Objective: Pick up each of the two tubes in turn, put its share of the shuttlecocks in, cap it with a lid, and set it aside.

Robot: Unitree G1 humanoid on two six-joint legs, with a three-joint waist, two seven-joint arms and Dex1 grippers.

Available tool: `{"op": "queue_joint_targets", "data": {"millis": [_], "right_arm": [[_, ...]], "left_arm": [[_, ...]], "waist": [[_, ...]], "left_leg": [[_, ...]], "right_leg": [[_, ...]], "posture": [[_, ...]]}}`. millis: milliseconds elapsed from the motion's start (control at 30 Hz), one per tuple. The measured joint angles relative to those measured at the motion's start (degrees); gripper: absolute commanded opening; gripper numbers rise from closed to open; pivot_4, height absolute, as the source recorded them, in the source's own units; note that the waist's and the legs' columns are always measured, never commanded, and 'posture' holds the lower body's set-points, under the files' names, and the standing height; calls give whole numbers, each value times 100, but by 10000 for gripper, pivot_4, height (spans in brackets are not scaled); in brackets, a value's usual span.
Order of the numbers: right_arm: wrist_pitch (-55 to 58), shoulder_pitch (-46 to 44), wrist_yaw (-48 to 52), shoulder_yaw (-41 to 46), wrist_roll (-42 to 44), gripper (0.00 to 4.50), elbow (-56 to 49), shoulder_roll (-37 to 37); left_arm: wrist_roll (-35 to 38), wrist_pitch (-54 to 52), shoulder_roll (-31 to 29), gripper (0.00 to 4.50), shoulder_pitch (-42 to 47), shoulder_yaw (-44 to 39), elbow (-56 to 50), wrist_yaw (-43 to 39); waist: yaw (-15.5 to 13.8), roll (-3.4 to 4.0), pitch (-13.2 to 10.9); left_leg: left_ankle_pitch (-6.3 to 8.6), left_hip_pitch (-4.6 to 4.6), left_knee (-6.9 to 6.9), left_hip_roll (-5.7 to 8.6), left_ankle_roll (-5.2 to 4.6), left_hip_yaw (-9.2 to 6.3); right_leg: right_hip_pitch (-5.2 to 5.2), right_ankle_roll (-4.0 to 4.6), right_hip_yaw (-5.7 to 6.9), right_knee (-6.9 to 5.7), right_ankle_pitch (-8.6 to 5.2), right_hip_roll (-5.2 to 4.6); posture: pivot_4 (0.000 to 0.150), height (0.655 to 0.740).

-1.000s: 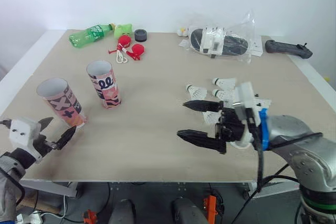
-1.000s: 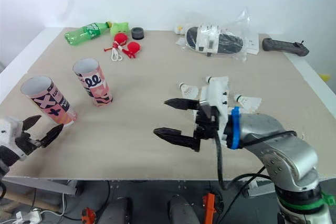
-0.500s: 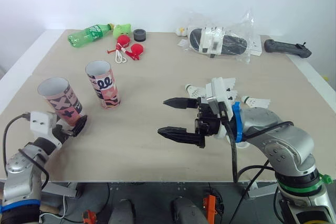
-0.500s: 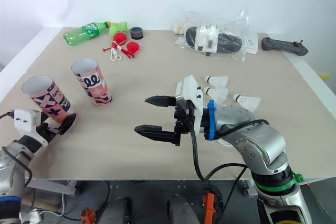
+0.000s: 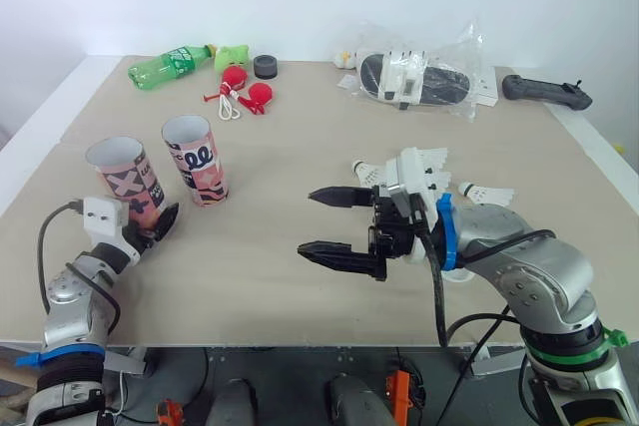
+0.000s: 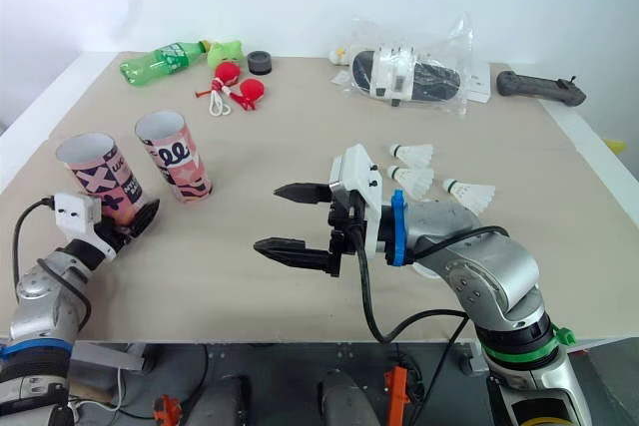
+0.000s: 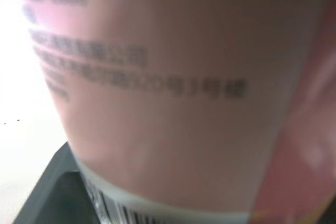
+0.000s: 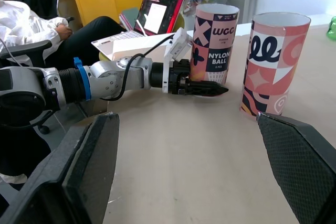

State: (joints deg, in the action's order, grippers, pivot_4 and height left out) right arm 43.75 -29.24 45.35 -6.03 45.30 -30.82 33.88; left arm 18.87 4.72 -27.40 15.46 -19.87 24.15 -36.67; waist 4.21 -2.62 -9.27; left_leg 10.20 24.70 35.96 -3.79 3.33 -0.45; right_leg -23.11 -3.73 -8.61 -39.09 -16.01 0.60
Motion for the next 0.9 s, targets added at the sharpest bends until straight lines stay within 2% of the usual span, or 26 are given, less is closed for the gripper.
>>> {"op": "queue_joint_targets", "data": {"millis": [167,300,433,567,600,667,700,800,900], "right_arm": [[15,19,-42,6,7,45000,-51,50],[62,235,-50,208,78,45000,-80,231],[155,618,-47,565,207,45000,-118,518],[252,1388,175,854,326,45000,-207,995],[268,1748,309,930,280,45000,-197,1273],[251,1872,357,963,210,45000,-160,1391],[194,1989,373,1031,71,45000,-81,1496],[50,2048,292,1136,-194,45000,36,1544],[-102,2227,-45,1144,-528,45000,10,1360]], "left_arm": [[54,-5,-6,31303,-157,-33,-148,14],[319,-222,-73,31303,-826,-274,-852,25],[833,-903,-448,31303,-1479,-797,-1937,50],[1494,-1987,-1401,31303,-2163,-884,-3409,-491],[1702,-2526,-2030,31303,-2383,-790,-3960,-904],[1758,-2768,-2342,31303,-2386,-700,-4191,-1164],[1728,-3001,-2927,31303,-2388,-473,-4357,-1509],[1672,-3265,-3464,31303,-2018,-132,-4390,-1940],[1446,-3428,-3992,31303,-1299,556,-4373,-2331]], "waist": [[13,0,0],[18,0,0],[4,-2,-4],[-38,-11,-7],[-41,-2,-11],[-37,10,-17],[-32,7,-21],[-1,21,-30],[4,18,-31]], "left_leg": [[0,-1,-1,0,0,1],[1,4,-10,-2,0,-1],[0,5,-15,-2,0,-8],[0,5,-12,3,1,-14],[0,3,-13,9,1,-4],[0,-6,-13,9,1,13],[-2,-6,-13,8,-2,8],[-5,-10,-14,8,-8,8],[-7,-5,-19,6,-10,-2]], "right_leg": [[0,-1,0,0,-1,0],[-7,7,1,0,-4,-1],[-9,7,12,0,-13,-2],[2,6,38,1,-29,-23],[0,5,48,0,-43,-40],[0,18,54,-1,-51,-53],[-4,22,59,-2,-51,-50],[-8,26,60,-2,-45,-49],[-12,31,62,-2,-45,-39]], "posture": [[1500,7400],[1500,7400],[1500,7400],[1500,7400],[1500,7400],[1500,7400],[1500,7400],[1500,7400],[1500,7400]]}}
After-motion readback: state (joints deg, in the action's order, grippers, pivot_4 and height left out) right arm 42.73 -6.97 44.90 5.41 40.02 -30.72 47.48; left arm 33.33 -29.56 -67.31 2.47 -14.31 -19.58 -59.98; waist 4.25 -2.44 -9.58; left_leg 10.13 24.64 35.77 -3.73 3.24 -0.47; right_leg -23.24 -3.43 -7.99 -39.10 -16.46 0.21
